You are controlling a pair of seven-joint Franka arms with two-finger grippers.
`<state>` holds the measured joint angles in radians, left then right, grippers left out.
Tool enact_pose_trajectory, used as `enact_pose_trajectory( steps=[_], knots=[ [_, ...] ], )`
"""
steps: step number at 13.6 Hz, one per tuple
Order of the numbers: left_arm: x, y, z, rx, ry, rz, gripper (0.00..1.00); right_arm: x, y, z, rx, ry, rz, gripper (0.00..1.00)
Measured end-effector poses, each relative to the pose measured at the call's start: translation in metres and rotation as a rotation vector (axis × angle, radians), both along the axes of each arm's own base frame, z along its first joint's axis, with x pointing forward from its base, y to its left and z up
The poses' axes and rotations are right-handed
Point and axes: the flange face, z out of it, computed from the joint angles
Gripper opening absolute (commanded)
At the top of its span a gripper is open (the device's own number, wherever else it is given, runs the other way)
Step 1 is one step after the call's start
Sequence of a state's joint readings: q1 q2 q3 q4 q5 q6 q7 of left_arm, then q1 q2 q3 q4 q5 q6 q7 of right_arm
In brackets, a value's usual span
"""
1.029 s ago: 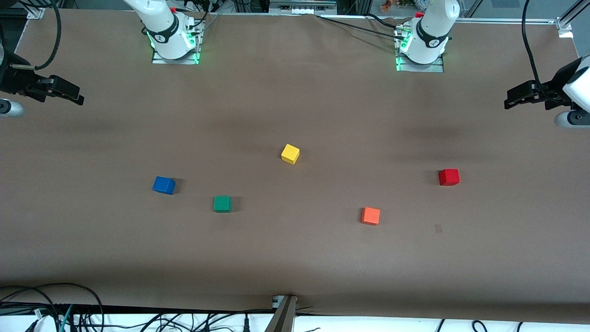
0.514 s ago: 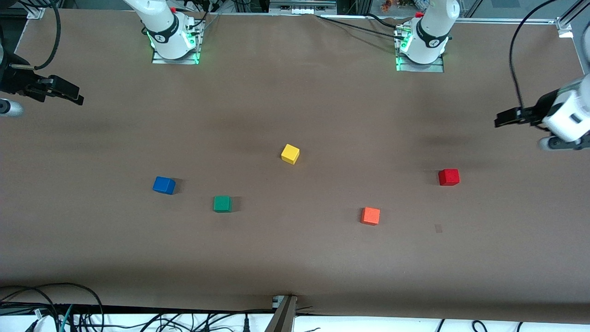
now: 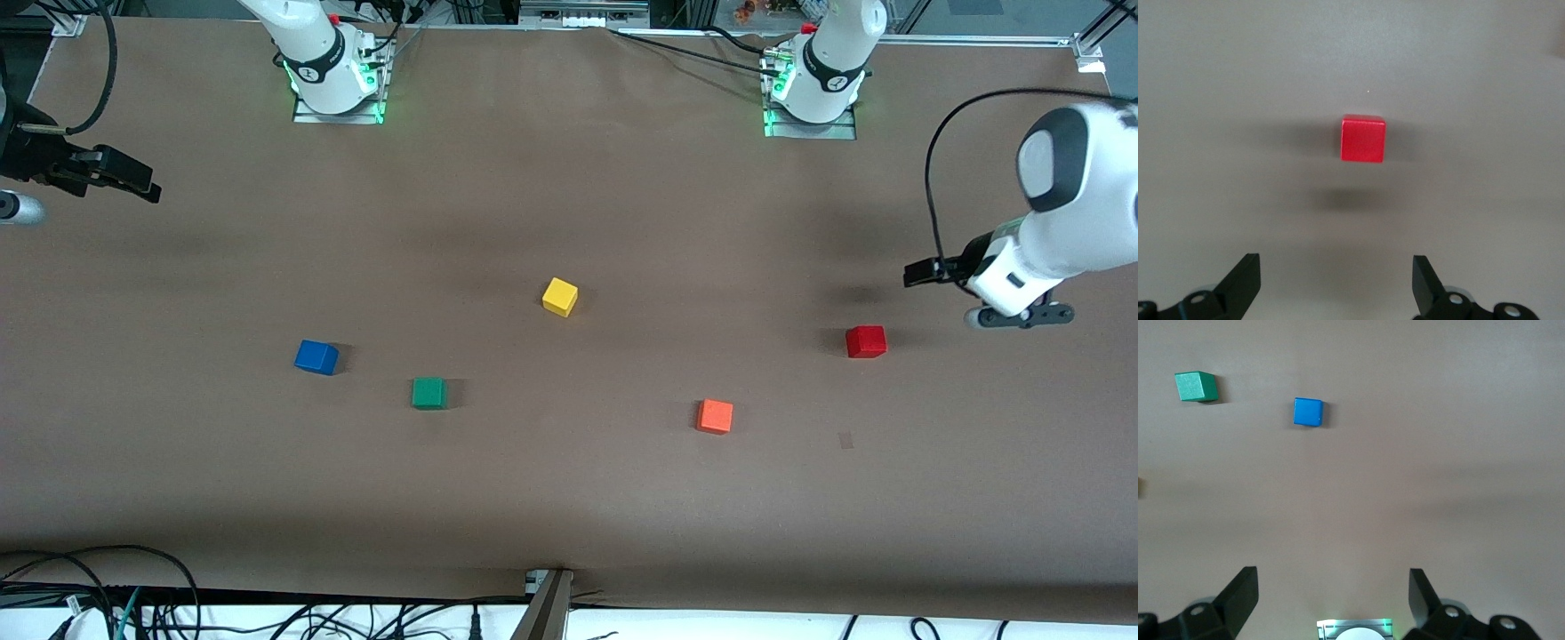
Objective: Pass red block to right arm, stack on blue
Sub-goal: 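Lower the open left gripper over the red cube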
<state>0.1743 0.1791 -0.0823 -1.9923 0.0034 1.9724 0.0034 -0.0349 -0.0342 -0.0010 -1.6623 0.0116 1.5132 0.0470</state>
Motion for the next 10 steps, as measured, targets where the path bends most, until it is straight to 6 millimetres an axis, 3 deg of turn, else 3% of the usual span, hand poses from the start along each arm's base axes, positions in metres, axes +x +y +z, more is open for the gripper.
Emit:
enact_pose_trajectory(
  steps=[6,10],
  knots=[
    [0.020,0.001,-0.093,-0.008,-0.017,-0.011,1.00,0.000,0.000,0.000,0.000,-0.001,0.000,1.00],
    [0.024,-0.005,-0.129,-0.016,-0.022,-0.022,1.00,0.000,0.000,0.000,0.000,-0.001,0.000,1.00]
  ],
)
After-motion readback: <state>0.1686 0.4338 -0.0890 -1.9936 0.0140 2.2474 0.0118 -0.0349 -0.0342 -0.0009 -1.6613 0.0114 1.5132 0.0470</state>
